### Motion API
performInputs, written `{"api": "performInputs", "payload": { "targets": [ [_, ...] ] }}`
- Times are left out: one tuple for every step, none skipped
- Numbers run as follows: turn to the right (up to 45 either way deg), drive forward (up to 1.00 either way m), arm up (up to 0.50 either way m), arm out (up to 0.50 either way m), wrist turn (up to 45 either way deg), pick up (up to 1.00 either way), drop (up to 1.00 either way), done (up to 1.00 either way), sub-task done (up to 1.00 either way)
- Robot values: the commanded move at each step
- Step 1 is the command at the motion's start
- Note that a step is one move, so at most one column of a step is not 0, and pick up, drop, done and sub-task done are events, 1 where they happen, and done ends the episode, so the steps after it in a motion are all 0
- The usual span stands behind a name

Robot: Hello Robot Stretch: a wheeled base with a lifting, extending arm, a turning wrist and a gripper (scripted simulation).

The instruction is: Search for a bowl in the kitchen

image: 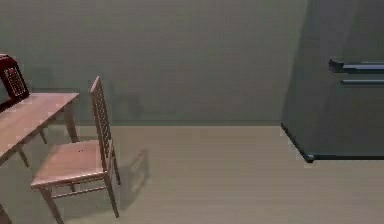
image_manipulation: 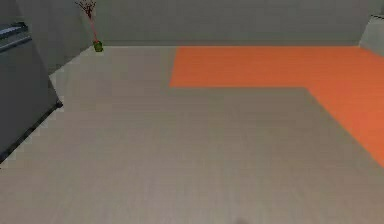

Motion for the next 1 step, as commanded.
{"api": "performInputs", "payload": {
  "targets": [
    [0.0, 1.0, 0.0, 0.0, 0.0, 0.0, 0.0, 0.0, 0.0]
  ]
}}
